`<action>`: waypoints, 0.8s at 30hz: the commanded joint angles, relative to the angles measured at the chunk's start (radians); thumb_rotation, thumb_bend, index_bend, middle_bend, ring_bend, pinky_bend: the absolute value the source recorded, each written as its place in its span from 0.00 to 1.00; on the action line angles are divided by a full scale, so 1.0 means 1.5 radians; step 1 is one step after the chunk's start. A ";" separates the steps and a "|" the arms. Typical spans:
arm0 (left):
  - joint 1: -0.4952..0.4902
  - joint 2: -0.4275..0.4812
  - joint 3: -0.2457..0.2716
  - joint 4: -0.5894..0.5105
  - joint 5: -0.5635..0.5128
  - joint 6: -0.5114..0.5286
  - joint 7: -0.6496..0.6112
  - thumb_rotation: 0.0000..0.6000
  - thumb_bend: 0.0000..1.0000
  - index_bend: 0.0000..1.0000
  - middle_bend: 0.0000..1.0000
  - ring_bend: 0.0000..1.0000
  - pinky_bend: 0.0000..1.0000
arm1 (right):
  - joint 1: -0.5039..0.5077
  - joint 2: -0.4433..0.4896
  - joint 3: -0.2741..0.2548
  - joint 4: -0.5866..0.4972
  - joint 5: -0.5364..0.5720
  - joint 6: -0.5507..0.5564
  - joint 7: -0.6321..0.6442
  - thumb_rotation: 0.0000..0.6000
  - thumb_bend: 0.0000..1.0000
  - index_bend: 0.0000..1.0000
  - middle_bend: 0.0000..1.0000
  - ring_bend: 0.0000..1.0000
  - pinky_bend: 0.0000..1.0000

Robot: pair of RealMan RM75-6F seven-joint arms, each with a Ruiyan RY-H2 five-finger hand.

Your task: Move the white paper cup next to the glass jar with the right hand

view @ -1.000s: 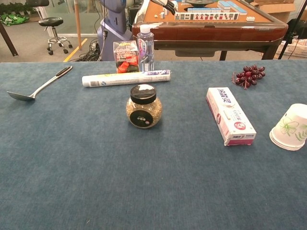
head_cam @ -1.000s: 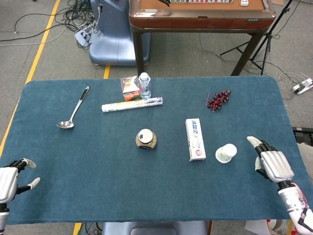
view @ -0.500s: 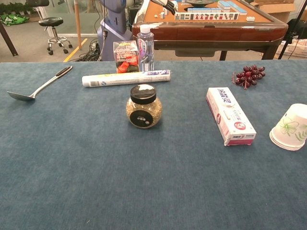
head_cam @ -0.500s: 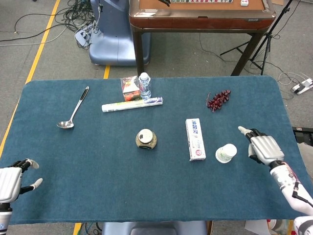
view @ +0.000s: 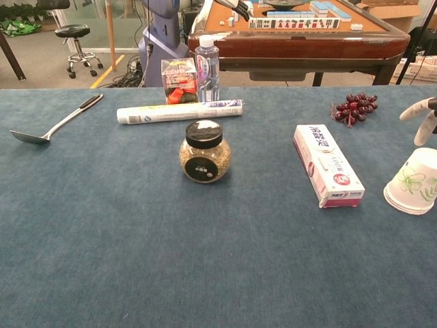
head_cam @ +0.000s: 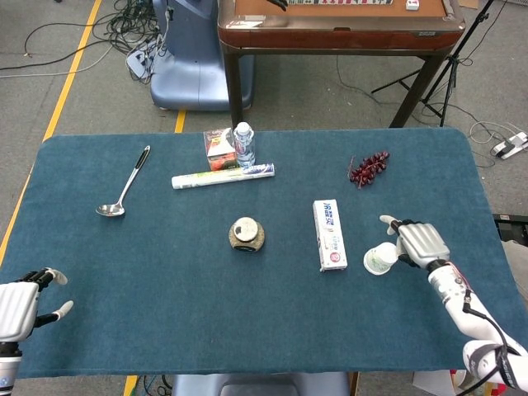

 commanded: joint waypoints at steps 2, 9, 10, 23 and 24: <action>0.000 0.000 0.000 0.000 0.000 -0.001 0.001 1.00 0.09 0.50 0.48 0.49 0.66 | 0.013 -0.017 -0.002 0.014 0.011 -0.008 -0.002 1.00 1.00 0.15 0.31 0.22 0.31; -0.001 0.000 0.001 0.000 0.000 -0.003 0.001 1.00 0.09 0.50 0.48 0.49 0.66 | 0.024 -0.027 -0.011 0.023 0.020 -0.018 0.000 1.00 1.00 0.15 0.31 0.22 0.32; -0.001 0.000 0.001 0.000 0.000 -0.003 0.001 1.00 0.09 0.50 0.48 0.49 0.66 | 0.025 -0.028 -0.012 0.024 0.021 -0.019 0.002 1.00 1.00 0.15 0.31 0.22 0.31; -0.001 0.000 0.001 -0.001 0.000 -0.004 0.002 1.00 0.09 0.50 0.48 0.49 0.66 | 0.029 -0.024 -0.032 0.032 0.021 -0.040 0.027 1.00 1.00 0.15 0.31 0.22 0.32; -0.001 0.000 0.001 -0.001 0.000 -0.004 0.003 1.00 0.09 0.50 0.48 0.49 0.66 | 0.029 -0.025 -0.033 0.033 0.020 -0.042 0.030 1.00 1.00 0.15 0.31 0.22 0.31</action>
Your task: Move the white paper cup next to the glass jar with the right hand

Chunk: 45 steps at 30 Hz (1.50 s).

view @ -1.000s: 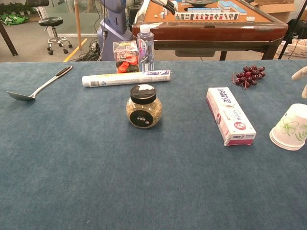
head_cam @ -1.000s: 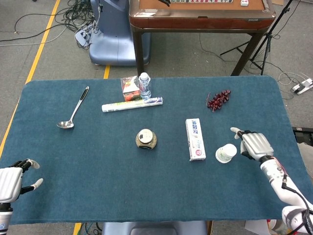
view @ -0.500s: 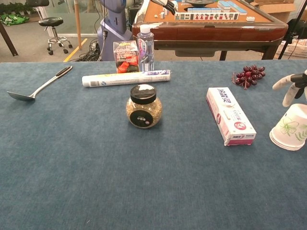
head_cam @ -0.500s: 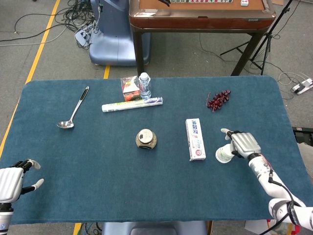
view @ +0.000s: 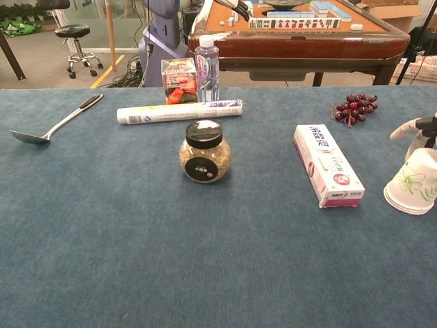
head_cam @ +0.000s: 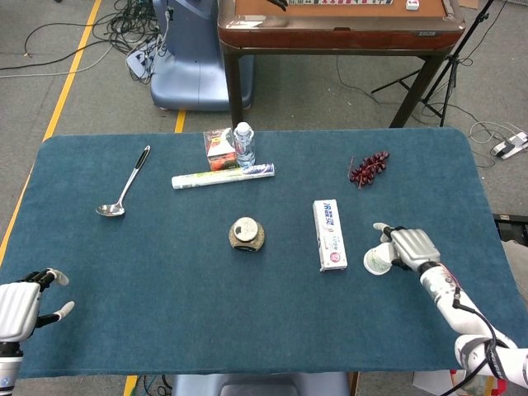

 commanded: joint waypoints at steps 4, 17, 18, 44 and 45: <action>-0.001 -0.001 0.001 0.000 0.002 -0.002 0.003 1.00 0.09 0.50 0.48 0.49 0.66 | 0.000 0.000 -0.006 0.005 -0.011 -0.010 0.020 1.00 1.00 0.15 0.31 0.22 0.32; -0.002 -0.002 0.000 0.002 -0.003 -0.006 0.000 1.00 0.09 0.50 0.48 0.49 0.66 | -0.010 0.025 -0.011 -0.021 -0.086 -0.029 0.104 1.00 1.00 0.15 0.31 0.23 0.32; -0.002 -0.002 0.000 0.003 -0.003 -0.006 0.000 1.00 0.09 0.50 0.48 0.49 0.66 | -0.011 0.028 -0.012 -0.023 -0.091 -0.029 0.107 1.00 1.00 0.15 0.31 0.23 0.32; -0.005 -0.004 0.001 0.006 -0.007 -0.014 -0.001 1.00 0.09 0.50 0.48 0.49 0.66 | -0.014 0.050 -0.040 -0.051 -0.149 -0.055 0.162 1.00 1.00 0.16 0.31 0.23 0.32; -0.005 -0.004 0.001 0.006 -0.007 -0.014 -0.001 1.00 0.09 0.50 0.48 0.49 0.66 | -0.014 0.052 -0.041 -0.053 -0.154 -0.056 0.166 1.00 1.00 0.16 0.31 0.23 0.32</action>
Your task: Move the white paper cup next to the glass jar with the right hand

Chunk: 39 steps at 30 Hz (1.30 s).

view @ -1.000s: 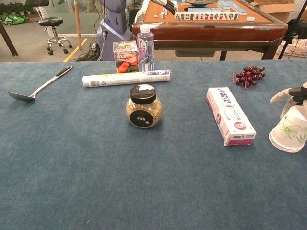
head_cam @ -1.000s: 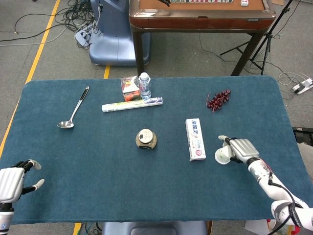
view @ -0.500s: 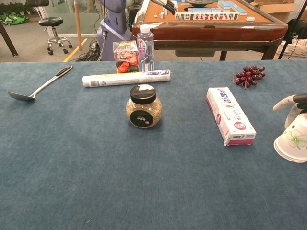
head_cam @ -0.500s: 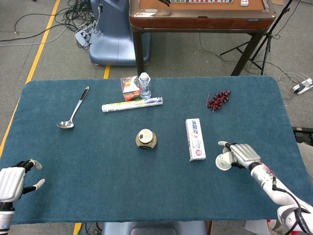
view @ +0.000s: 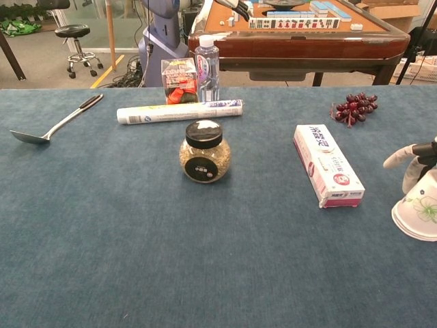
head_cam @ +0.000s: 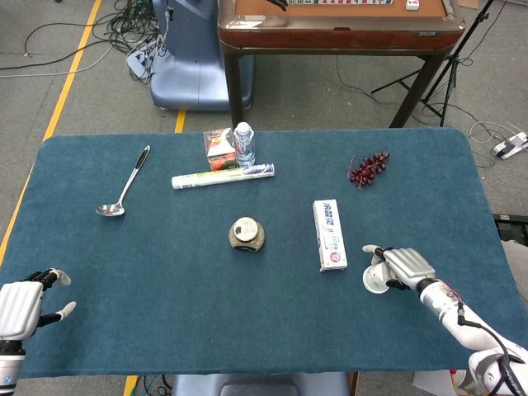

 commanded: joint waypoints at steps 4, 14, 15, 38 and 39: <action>0.000 0.000 0.000 0.000 -0.001 -0.001 0.000 1.00 0.09 0.50 0.48 0.49 0.66 | -0.002 0.008 -0.005 -0.010 -0.024 -0.004 0.024 1.00 1.00 0.16 0.31 0.23 0.32; 0.000 0.000 0.000 0.001 -0.004 -0.002 -0.001 1.00 0.09 0.50 0.48 0.49 0.66 | -0.001 0.011 -0.011 -0.017 -0.059 -0.011 0.058 1.00 1.00 0.16 0.31 0.23 0.32; 0.000 0.000 -0.001 0.001 -0.004 -0.002 -0.001 1.00 0.09 0.50 0.48 0.49 0.66 | 0.000 0.011 -0.011 -0.018 -0.061 -0.013 0.062 1.00 1.00 0.16 0.31 0.23 0.32; 0.001 0.002 -0.001 0.000 -0.009 -0.003 -0.001 1.00 0.09 0.50 0.48 0.49 0.66 | 0.014 -0.004 -0.023 -0.036 -0.120 -0.023 0.114 1.00 1.00 0.16 0.31 0.23 0.32; 0.001 0.002 -0.001 0.000 -0.009 -0.003 -0.001 1.00 0.09 0.50 0.48 0.49 0.66 | 0.015 -0.005 -0.023 -0.037 -0.121 -0.022 0.114 1.00 1.00 0.16 0.31 0.23 0.32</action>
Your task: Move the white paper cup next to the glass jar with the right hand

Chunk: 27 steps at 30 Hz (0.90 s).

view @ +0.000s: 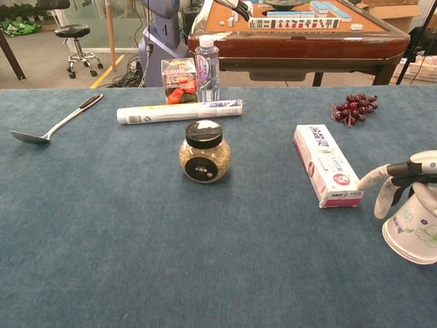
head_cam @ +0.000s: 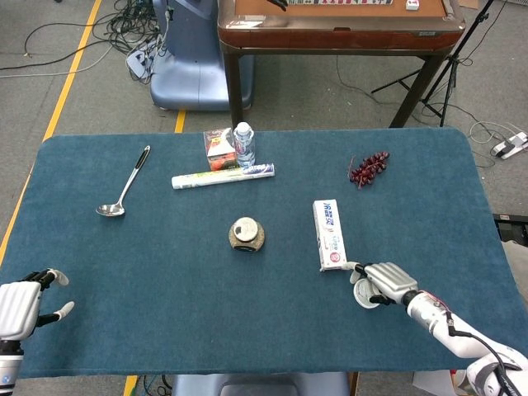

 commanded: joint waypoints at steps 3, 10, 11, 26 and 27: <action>0.001 0.001 0.000 0.000 0.000 0.001 -0.001 1.00 0.09 0.50 0.48 0.49 0.66 | 0.004 -0.007 0.000 -0.004 -0.004 0.002 0.000 1.00 1.00 0.16 0.31 0.23 0.32; 0.001 0.001 0.000 0.000 0.000 0.002 -0.003 1.00 0.09 0.50 0.48 0.49 0.66 | 0.006 -0.013 -0.001 -0.010 -0.010 0.010 0.002 1.00 1.00 0.16 0.31 0.23 0.32; 0.001 0.002 0.000 0.000 0.000 0.002 -0.003 1.00 0.09 0.50 0.48 0.49 0.66 | 0.006 -0.012 -0.001 -0.011 -0.012 0.013 0.004 1.00 1.00 0.16 0.31 0.23 0.32; 0.001 0.001 0.000 -0.001 0.000 0.000 -0.002 1.00 0.09 0.50 0.48 0.49 0.66 | -0.038 0.042 -0.017 -0.029 -0.077 0.129 -0.055 1.00 0.36 0.16 0.23 0.23 0.32; 0.001 0.001 0.000 -0.001 0.000 0.000 -0.001 1.00 0.09 0.50 0.48 0.49 0.66 | -0.044 0.042 -0.017 -0.029 -0.076 0.142 -0.074 1.00 0.22 0.16 0.21 0.23 0.32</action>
